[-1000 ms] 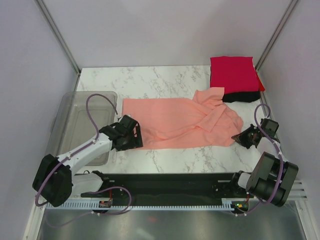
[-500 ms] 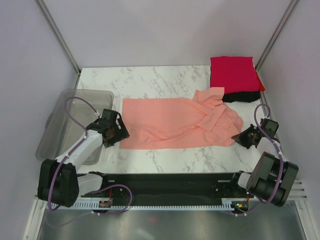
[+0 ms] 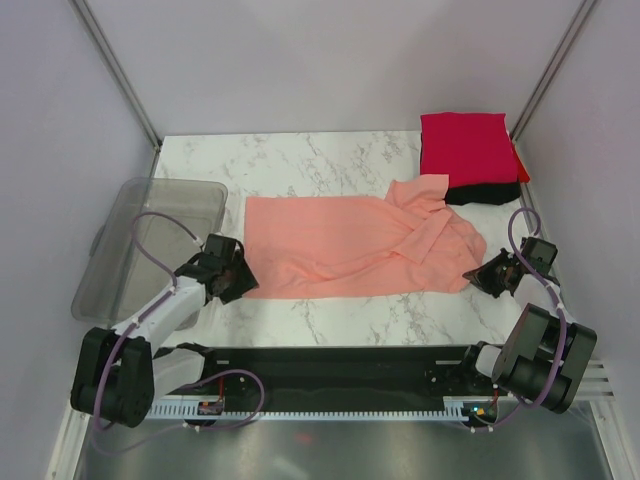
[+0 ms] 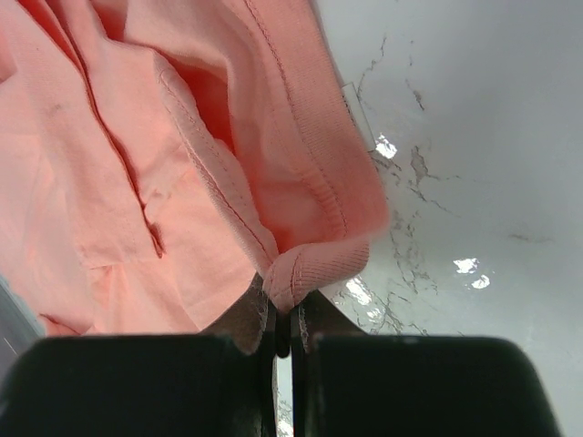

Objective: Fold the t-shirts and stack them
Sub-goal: Fold the tshirt

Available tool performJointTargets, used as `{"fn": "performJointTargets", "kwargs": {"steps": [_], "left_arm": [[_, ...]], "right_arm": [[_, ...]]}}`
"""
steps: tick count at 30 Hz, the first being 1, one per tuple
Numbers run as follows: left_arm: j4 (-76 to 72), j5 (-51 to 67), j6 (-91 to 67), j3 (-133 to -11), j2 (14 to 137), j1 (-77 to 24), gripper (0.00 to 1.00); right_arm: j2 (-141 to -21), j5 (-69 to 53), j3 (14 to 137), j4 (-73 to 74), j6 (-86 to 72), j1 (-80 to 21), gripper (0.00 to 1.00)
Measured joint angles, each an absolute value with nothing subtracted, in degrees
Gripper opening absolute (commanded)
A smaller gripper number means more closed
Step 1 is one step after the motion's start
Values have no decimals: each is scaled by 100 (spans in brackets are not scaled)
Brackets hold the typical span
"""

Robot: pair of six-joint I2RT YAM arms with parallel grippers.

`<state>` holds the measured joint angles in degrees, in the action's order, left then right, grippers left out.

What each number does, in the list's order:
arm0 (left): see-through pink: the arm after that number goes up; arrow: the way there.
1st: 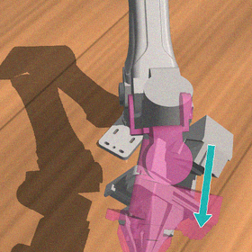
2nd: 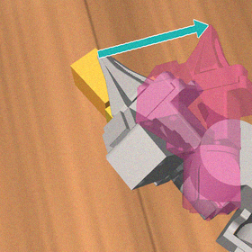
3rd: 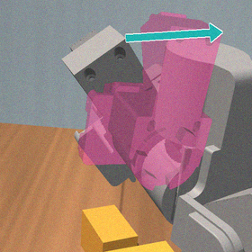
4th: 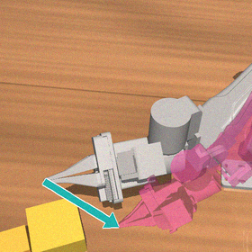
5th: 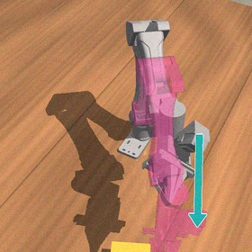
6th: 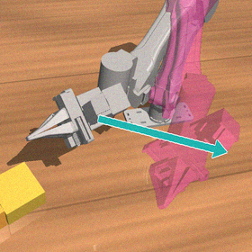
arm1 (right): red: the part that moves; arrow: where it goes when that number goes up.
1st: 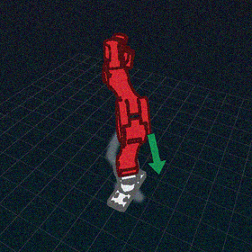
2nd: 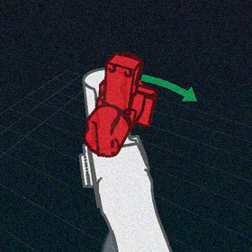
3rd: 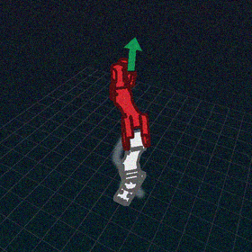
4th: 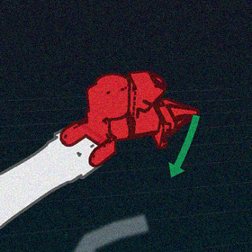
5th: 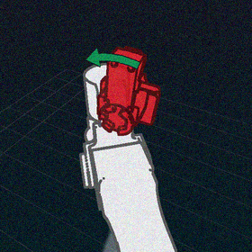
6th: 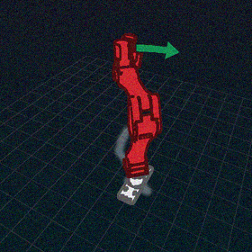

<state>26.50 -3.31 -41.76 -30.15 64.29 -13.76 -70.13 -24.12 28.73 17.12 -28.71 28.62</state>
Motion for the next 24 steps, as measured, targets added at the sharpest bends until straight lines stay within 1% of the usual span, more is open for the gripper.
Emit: {"fn": "performJointTargets", "kwargs": {"steps": [6, 7, 9, 10, 12, 13, 14, 20, 22, 24], "left_arm": [[2482, -290, -4244, -2961, 6657, -1525, 60], [2458, -290, -4265, -2961, 6667, -1527, 58], [2397, -296, -4303, -2961, 6713, -1542, 52], [2357, -301, -4316, -2961, 6759, -1540, 48], [2255, -305, -4364, -2963, 6834, -1542, 32], [2211, -318, -4390, -2961, 6877, -1542, 10], [2169, -331, -4421, -2961, 6910, -1546, 2], [2167, -301, -4431, -3116, 7078, -1584, 2], [2440, -285, -4416, -3393, 7183, -1586, 2], [2864, -270, -4375, -3946, 7328, -1584, 2]], "right_arm": [[-7013, -2410, 2873, 1712, -2871, 2862, 0], [-7013, -2410, 2873, 1712, -2871, 2862, 0], [-7013, -2408, 2873, 1712, -2871, 2862, 0], [-7013, -2408, 2873, 1712, -2871, 2862, 0], [-7019, -2403, 2873, 1710, -2869, 2862, 0], [-7024, -2399, 2873, 1710, -2871, 2862, 0], [-7026, -2388, 2873, 1710, -2871, 2862, 0], [-7063, -2272, 2884, 1723, -2895, 2862, 0], [-7124, -2226, 2995, 1828, -3009, 2825, 0], [-7236, -2191, 3369, 2134, -3142, 2681, 0]]}}
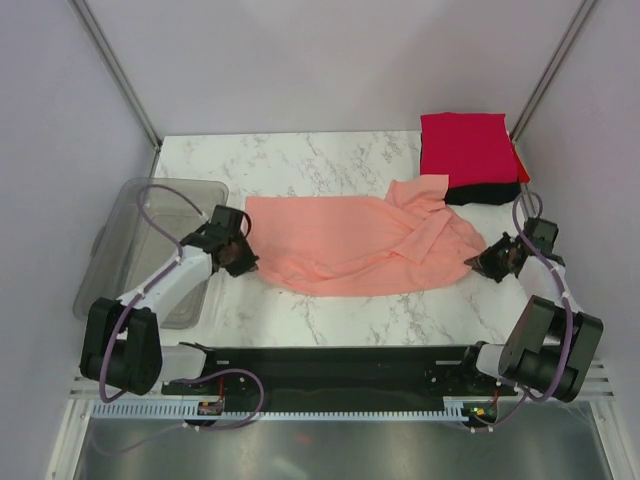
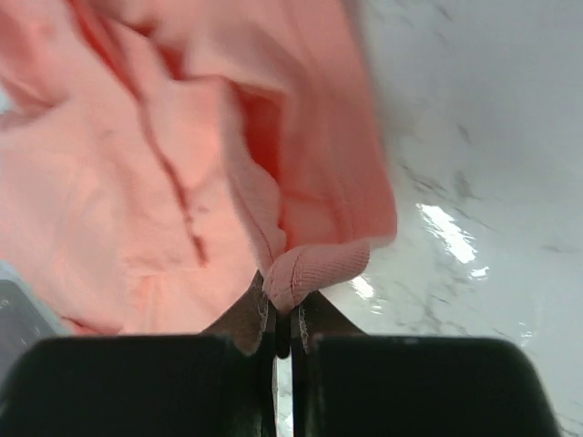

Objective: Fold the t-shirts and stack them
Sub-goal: Fold the tshirt

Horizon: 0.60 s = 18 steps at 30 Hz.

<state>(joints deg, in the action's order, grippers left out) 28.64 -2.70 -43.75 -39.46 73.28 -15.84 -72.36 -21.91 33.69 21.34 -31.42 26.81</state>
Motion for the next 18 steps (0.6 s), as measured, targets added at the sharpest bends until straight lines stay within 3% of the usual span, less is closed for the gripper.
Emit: {"fn": "performJointTargets", "kwargs": {"steps": [5, 8, 13, 18], "left_arm": [[3444, -296, -4226, -5859, 7328, -1505, 2], [3575, -329, -4178, -6252, 6698, -1363, 2], [3771, -327, -4174, -5492, 5487, -1260, 2], [4200, -259, -4270, -4032, 4812, -1315, 2]], "right_arm": [[-7216, -1970, 5301, 2818, -3251, 2298, 0], [-6591, -1772, 5966, 3004, -3236, 2316, 0], [-5586, -1525, 5470, 3262, -3173, 2349, 0], [-5492, -1253, 4436, 3763, -3146, 2563, 0]]}}
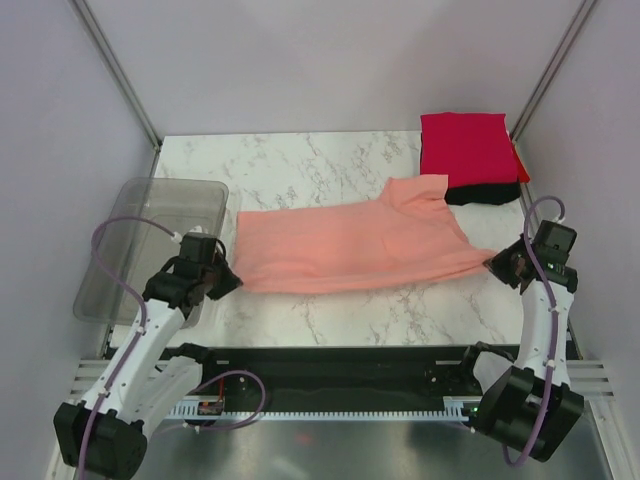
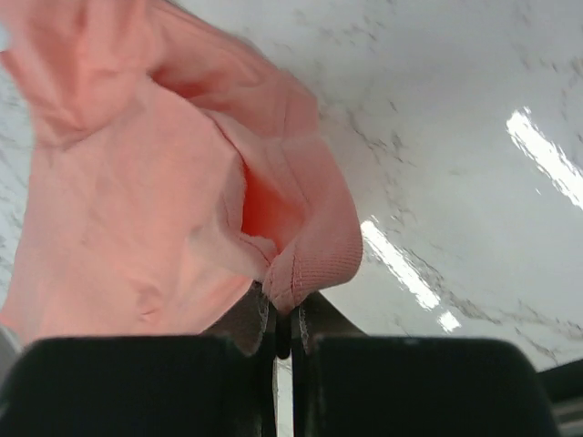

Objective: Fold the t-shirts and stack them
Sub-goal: Fold the tshirt

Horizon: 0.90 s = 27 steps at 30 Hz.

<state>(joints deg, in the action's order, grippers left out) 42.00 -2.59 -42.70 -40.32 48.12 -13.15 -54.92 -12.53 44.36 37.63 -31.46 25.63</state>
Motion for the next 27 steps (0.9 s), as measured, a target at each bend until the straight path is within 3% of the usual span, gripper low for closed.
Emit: {"fn": "performJointTargets", "kwargs": {"steps": [6, 11, 17, 18, 19, 20, 21, 22, 23, 24, 27], "left_arm": [[4639, -148, -4497, -3780, 4278, -1463, 2], [4727, -64, -4698, -3771, 4066, -1466, 2], [4864, 360, -4917, -3435, 3448, -1463, 2], [4943, 419, -4943, -3387, 3308, -1463, 7], [5022, 502, -4958, -3343, 3164, -1466, 9], [5124, 561, -4965, -3317, 2995, -1466, 10], [5223, 631, -4967, -3299, 2840, -1463, 20], [5317, 692, -4967, -3293, 2668, -1466, 25], [5430, 788, -4967, -3288, 2484, -1463, 32], [5533, 886, -4947, -3288, 2290, -1466, 98], [5795, 1249, -4862, -3336, 1708, -1466, 100]], "right_arm": [[-5059, -1125, 3948, 4285, -3321, 2897, 0], [-4611, -1061, 3721, 4278, -3524, 3089, 9], [-4423, -1179, 3006, 4386, -3732, 3636, 11], [-4353, -1190, 2923, 4427, -3760, 3688, 14], [-4285, -1194, 2873, 4464, -3780, 3719, 33], [-4204, -1201, 2840, 4508, -3841, 3739, 39], [-4145, -1194, 2838, 4541, -3861, 3747, 47], [-4097, -1177, 2840, 4545, -3870, 3752, 71], [-4064, -1160, 2845, 4569, -3909, 3752, 73], [-4042, -1111, 2858, 4617, -3889, 3752, 77], [-4007, -1059, 2906, 4724, -3894, 3754, 81]]}}
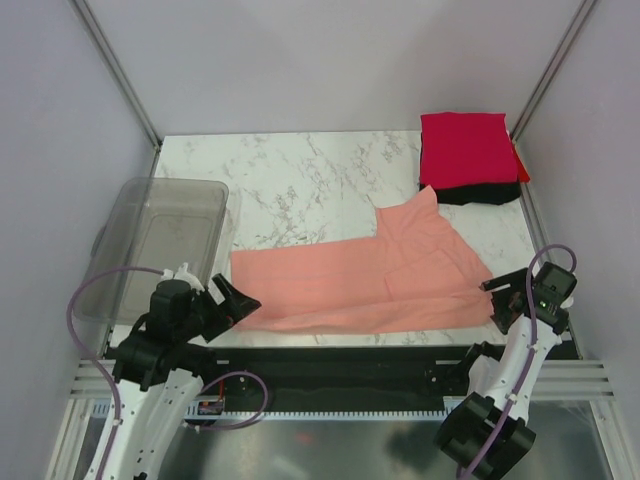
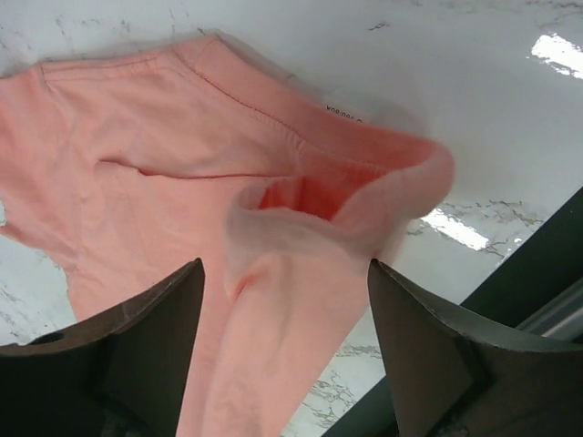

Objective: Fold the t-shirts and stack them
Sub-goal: Fold the tshirt

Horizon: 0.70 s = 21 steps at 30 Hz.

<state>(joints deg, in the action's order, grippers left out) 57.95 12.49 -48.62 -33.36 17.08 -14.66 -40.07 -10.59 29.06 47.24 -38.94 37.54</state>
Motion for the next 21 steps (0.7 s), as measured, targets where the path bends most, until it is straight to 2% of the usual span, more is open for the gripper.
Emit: {"fn": "performJointTargets", "kwargs": {"steps": [3, 7, 13, 18, 21], "left_arm": [[6193, 1402, -4665, -3739, 1424, -1466, 100], [6410, 1321, -4163, -4539, 1649, -1466, 100], [6084, 847, -3651, -5212, 2845, -1466, 100], [5507, 574, -3369, -5151, 3883, -1466, 100], [5157, 460, -3358, -5074, 4447, -1466, 100]], "right_arm": [[-3997, -1181, 3020, 4818, -3894, 3754, 84], [-4209, -1599, 3546, 4797, -3830, 3605, 87], [-4834, -1835, 4574, 4154, -3780, 2353, 88], [-6836, -1063, 6462, 3881, -3352, 493, 87], [-8425, -722, 7483, 3621, -2993, -119, 83]]}}
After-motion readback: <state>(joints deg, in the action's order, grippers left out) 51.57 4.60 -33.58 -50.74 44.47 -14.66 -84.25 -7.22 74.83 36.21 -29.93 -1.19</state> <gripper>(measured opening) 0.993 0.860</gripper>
